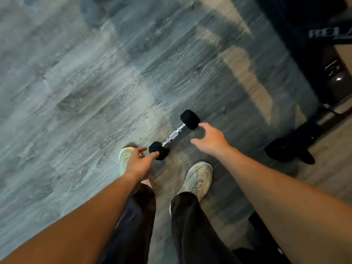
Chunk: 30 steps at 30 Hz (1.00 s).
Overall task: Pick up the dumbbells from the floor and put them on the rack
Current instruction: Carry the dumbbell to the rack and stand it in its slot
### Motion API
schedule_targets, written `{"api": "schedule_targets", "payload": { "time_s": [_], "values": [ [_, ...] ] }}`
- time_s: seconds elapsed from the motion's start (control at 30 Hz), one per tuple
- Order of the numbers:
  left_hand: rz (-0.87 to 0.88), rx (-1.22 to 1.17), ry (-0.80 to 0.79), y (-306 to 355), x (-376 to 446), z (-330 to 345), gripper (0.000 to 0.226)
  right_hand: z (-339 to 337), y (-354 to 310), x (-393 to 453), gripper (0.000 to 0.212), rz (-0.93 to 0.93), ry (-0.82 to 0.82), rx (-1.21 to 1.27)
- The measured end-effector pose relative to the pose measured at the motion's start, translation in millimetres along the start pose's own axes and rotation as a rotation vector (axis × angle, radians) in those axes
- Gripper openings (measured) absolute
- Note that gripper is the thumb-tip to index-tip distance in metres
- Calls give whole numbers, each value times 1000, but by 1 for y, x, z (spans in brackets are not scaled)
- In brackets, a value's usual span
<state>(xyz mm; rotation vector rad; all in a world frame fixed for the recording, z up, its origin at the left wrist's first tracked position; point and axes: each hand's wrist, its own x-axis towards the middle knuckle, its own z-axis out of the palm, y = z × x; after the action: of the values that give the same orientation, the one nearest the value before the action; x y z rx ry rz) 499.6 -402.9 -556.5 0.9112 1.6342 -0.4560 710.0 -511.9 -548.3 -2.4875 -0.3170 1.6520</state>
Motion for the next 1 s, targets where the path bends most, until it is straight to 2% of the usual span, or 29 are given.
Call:
{"api": "schedule_targets", "payload": {
  "time_s": [0.2,0.27,0.33,0.43,0.53,0.67,0.87,1.0],
  "values": [
    [-83,-2,-44,0,74,31,99,14,-10,87,93,-97,18,-65],
    [-92,29,-35,-4,90,44,103,18,-14,109,96,-121,-39,-122],
    [-81,31,-16,-10,105,54,89,23,-17,126,92,-135,-82,-184],
    [-71,-20,43,-16,116,59,59,28,-24,136,70,-131,-56,-262],
    [-35,25,129,-12,109,50,52,25,-25,124,59,-118,-23,-238],
    [70,177,110,14,59,20,53,2,-10,59,61,-91,11,-38],
    [232,437,64,80,-92,-32,53,-52,-9,-117,61,43,111,308],
    [255,528,42,125,-215,-56,59,-108,-25,-260,94,159,178,499]
  ]
}}
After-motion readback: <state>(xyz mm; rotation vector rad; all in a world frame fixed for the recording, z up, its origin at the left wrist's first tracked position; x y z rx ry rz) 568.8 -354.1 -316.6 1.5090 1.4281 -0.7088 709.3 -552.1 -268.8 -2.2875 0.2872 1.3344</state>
